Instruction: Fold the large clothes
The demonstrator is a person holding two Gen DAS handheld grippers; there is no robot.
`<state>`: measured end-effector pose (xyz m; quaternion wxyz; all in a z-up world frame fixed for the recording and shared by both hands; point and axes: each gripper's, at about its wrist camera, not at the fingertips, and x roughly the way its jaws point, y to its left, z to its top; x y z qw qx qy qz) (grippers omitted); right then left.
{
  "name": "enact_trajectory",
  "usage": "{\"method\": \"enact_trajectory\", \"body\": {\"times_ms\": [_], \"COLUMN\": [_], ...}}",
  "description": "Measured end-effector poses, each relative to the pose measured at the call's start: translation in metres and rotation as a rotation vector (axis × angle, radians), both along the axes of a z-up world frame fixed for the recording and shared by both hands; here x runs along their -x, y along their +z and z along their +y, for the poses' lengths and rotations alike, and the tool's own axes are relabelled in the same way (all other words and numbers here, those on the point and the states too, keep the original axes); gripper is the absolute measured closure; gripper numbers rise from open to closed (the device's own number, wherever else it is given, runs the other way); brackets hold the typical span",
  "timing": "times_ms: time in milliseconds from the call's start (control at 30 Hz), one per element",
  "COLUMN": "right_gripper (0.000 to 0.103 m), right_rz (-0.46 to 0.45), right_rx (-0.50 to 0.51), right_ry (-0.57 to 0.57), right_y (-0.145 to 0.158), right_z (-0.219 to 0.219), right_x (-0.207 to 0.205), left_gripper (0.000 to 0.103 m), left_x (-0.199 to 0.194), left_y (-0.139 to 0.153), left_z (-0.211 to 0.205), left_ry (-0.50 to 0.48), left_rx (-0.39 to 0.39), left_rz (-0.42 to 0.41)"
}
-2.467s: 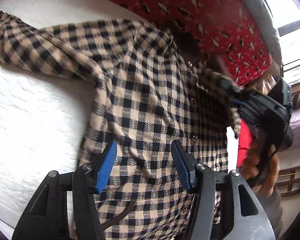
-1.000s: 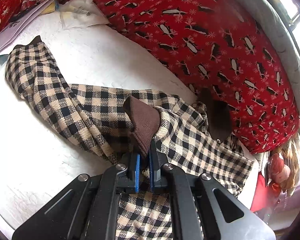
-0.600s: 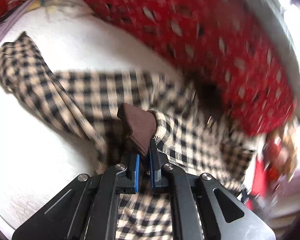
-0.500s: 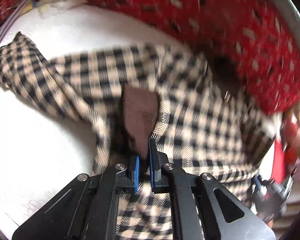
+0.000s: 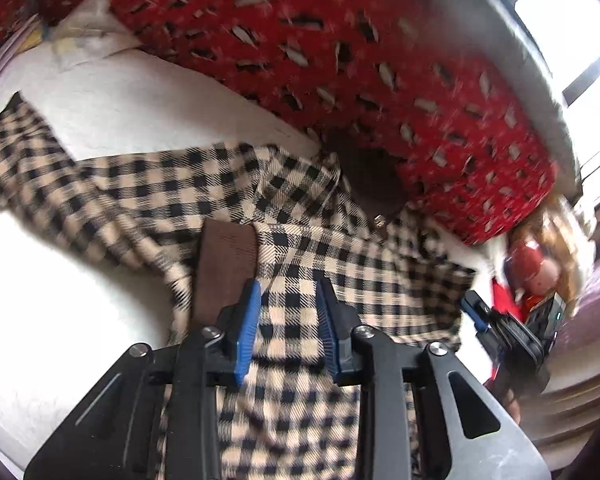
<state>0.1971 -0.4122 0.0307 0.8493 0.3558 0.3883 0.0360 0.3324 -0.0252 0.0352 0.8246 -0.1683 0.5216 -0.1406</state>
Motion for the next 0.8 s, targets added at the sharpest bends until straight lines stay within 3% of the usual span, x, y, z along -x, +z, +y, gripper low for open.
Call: {"method": "enact_trajectory", "body": {"times_ms": [67, 100, 167, 233, 267, 367, 400, 433, 467, 500, 533, 567, 667, 733, 800], "right_gripper": [0.088, 0.101, 0.103, 0.103, 0.095, 0.091, 0.082, 0.062, 0.053, 0.067, 0.081, 0.080, 0.069, 0.062, 0.062], "right_rz": [0.096, 0.162, 0.119, 0.138, 0.112, -0.042, -0.049, -0.014, 0.075, 0.178, 0.181, 0.161, 0.074, 0.062, 0.067], "right_rx": [0.121, 0.132, -0.043, -0.089, -0.056, 0.012, 0.033, 0.063, 0.096, 0.131, 0.176, 0.194, 0.092, 0.075, 0.079], "right_ry": [-0.078, -0.120, -0.175, -0.185, -0.169, -0.143, -0.146, -0.145, -0.133, -0.120, -0.138, -0.154, -0.127, -0.054, 0.018], "right_y": [-0.022, -0.041, -0.056, -0.047, -0.035, 0.001, 0.002, -0.003, -0.012, -0.023, -0.019, -0.009, 0.007, 0.008, 0.000], "right_z": [-0.004, -0.014, -0.038, -0.041, -0.037, -0.024, -0.023, -0.022, -0.016, -0.015, -0.015, -0.013, 0.000, 0.025, 0.052], "right_x": [-0.013, -0.018, -0.012, -0.008, -0.006, 0.000, -0.002, -0.009, -0.022, -0.032, -0.032, -0.029, -0.019, -0.016, -0.010], "left_gripper": [0.077, 0.077, 0.078, 0.077, 0.075, 0.072, 0.072, 0.072, 0.072, 0.072, 0.072, 0.072, 0.061, 0.057, 0.057], "left_x": [-0.015, -0.024, -0.033, -0.031, -0.031, -0.031, -0.029, -0.026, -0.024, -0.019, -0.015, -0.011, -0.013, -0.020, -0.025], "left_y": [-0.025, -0.044, -0.069, -0.064, -0.063, -0.061, -0.060, -0.057, -0.052, -0.046, -0.037, -0.028, -0.013, -0.011, -0.017], "left_z": [-0.012, -0.017, -0.018, -0.016, -0.017, -0.020, -0.021, -0.023, -0.021, -0.015, -0.005, 0.009, 0.053, 0.094, 0.142], "left_ry": [-0.017, -0.014, -0.023, -0.017, -0.017, -0.002, -0.004, -0.009, -0.010, -0.006, 0.002, 0.015, 0.080, 0.166, 0.269], "left_rx": [-0.071, -0.136, -0.176, -0.156, -0.148, -0.137, -0.139, -0.137, -0.120, -0.096, -0.070, -0.048, -0.022, -0.009, 0.022], "left_rz": [0.039, 0.080, 0.140, 0.097, 0.101, 0.113, 0.115, 0.122, 0.125, 0.118, 0.102, 0.081, 0.060, 0.070, 0.105]}}
